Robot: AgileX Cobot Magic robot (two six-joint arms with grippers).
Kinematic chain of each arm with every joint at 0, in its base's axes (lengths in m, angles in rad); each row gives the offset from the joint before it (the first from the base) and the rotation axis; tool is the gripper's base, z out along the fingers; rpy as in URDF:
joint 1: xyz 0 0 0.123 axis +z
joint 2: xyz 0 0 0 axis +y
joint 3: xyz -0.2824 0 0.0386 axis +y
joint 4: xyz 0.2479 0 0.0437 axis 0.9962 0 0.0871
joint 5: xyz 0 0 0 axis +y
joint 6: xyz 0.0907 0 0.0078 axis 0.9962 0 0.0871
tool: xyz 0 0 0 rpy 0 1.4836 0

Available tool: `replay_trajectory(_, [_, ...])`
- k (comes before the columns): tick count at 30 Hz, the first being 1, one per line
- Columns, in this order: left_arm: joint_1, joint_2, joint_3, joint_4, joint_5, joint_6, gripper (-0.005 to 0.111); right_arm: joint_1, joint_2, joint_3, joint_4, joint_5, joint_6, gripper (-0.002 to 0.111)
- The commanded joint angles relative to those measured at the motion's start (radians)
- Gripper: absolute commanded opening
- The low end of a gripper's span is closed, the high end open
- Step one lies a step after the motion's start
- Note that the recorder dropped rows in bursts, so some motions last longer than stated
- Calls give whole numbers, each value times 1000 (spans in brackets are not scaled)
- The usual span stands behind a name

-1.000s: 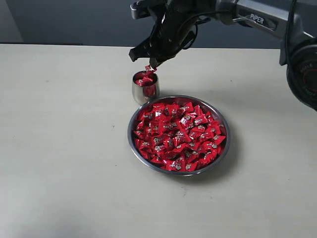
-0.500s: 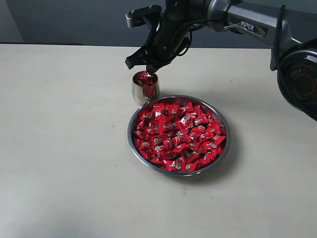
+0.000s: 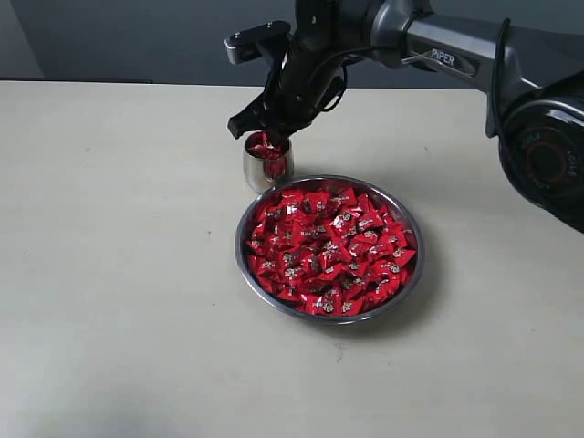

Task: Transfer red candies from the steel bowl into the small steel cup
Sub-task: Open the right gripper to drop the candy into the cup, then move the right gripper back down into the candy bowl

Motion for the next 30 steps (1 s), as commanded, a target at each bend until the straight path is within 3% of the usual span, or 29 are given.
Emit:
replay_trajectory(1, [-5, -4, 4, 6, -2, -3, 0, 0, -4, -4, -6, 2, -1, 2])
replay_trajectory(8, [-5, -4, 4, 6, -2, -3, 0, 0, -4, -4, -6, 2, -1, 18])
replay_trajectory(21, [-5, -4, 4, 6, -2, -3, 0, 0, -34, -29, -9, -3, -1, 18])
replay_trajectory(30, [-5, -4, 4, 6, -2, -3, 0, 0, -38, -116, -18, 103, -1, 18])
